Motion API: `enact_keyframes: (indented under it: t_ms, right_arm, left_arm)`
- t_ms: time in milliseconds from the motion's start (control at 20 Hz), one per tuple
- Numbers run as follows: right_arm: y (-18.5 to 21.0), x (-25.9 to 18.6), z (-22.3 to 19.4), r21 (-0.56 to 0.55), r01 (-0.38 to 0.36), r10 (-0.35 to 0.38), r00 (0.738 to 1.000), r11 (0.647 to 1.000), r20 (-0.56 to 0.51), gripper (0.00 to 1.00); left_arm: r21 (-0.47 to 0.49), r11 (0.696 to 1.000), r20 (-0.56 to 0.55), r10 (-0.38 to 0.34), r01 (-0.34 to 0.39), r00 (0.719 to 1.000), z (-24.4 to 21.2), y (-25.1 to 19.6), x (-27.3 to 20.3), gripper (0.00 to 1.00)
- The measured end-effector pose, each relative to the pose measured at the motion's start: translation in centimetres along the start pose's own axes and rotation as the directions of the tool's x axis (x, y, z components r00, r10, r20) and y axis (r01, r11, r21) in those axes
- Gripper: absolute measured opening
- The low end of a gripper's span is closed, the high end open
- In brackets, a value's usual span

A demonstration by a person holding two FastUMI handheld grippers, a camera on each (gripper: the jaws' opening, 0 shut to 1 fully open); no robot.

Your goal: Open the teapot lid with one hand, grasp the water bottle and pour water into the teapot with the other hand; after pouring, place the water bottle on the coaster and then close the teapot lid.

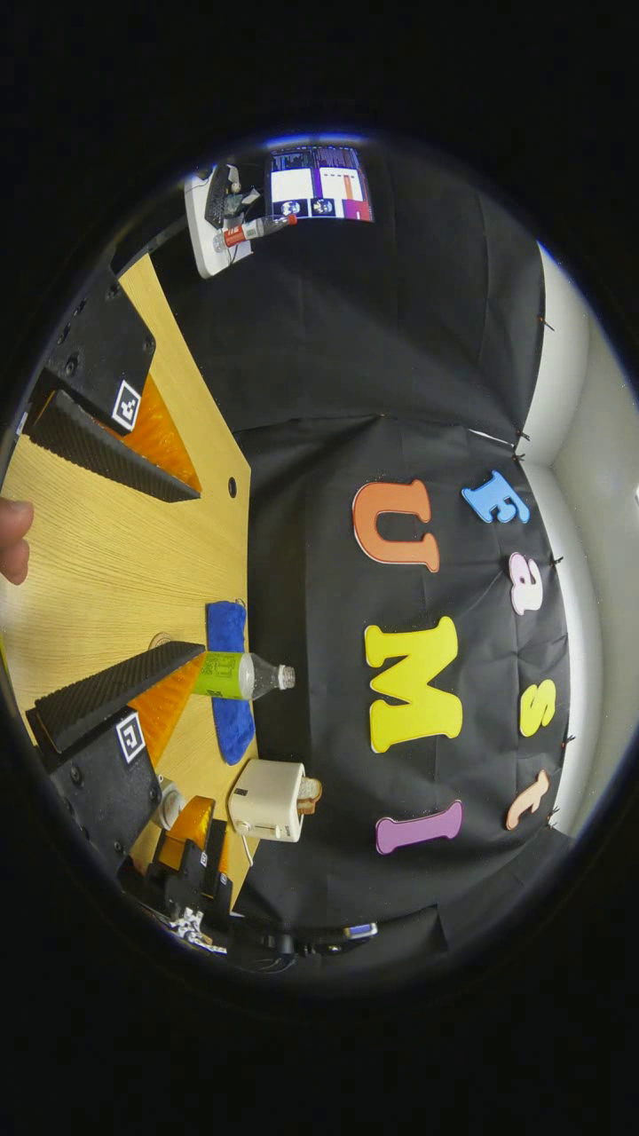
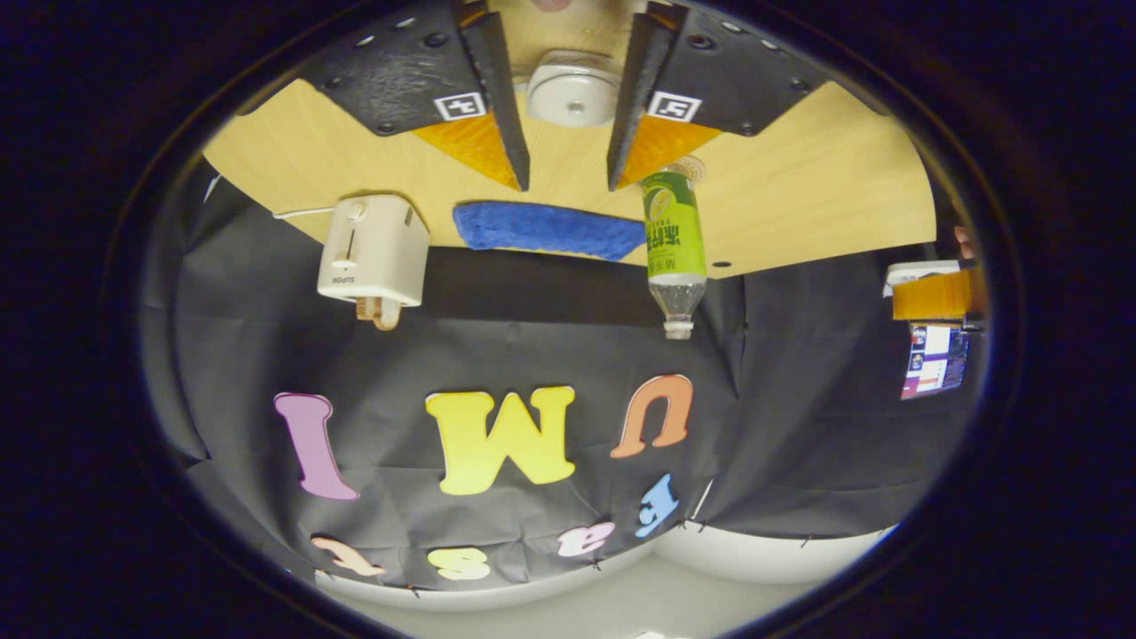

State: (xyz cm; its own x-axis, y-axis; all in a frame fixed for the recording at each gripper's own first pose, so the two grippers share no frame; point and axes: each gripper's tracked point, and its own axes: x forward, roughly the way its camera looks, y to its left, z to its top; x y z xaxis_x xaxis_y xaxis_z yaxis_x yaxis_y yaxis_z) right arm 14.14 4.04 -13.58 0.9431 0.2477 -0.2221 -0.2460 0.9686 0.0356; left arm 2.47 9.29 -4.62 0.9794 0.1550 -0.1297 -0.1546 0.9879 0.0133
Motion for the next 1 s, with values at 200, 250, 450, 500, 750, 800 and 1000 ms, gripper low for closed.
enact_keyframes:
  t_ms: [200,250,450,500,750,800,1000]
  right_arm:
    - [-1.9,-2.6,2.1,0.029,0.088,-0.089,0.996,0.996,0.031,0.97]
    - [-2.4,-3.7,2.8,0.028,0.108,-0.109,0.993,0.994,0.040,0.97]
    - [-3.5,-8.2,5.6,0.014,0.158,-0.159,0.983,0.987,0.094,0.97]
    - [-3.7,-9.3,6.0,0.008,0.166,-0.166,0.980,0.986,0.111,0.97]
    - [-3.7,-13.3,6.8,0.002,0.184,-0.183,0.975,0.983,0.124,0.97]
    - [-3.8,-13.8,7.0,0.004,0.187,-0.186,0.974,0.982,0.128,0.97]
    - [-2.8,-14.9,6.3,0.007,0.197,-0.196,0.973,0.980,0.120,0.97]
  left_arm:
    - [-0.028,0.998,0.013,-0.052,0.052,0.999,0.4,-2.4,-0.5,0.99]
    - [-0.038,0.997,0.015,-0.072,0.072,0.997,0.6,-3.3,-0.6,0.99]
    - [-0.028,0.991,0.026,-0.126,0.127,0.992,1.0,-5.7,-1.6,0.99]
    - [-0.029,0.991,0.033,-0.133,0.134,0.991,1.2,-6.3,-1.8,0.99]
    - [-0.021,0.992,0.071,-0.120,0.121,0.990,1.4,-7.5,-3.0,0.99]
    - [-0.018,0.991,0.069,-0.135,0.136,0.988,1.5,-8.1,-3.1,0.99]
    - [-0.012,0.988,0.088,-0.150,0.151,0.985,2.2,-8.5,-4.0,0.99]
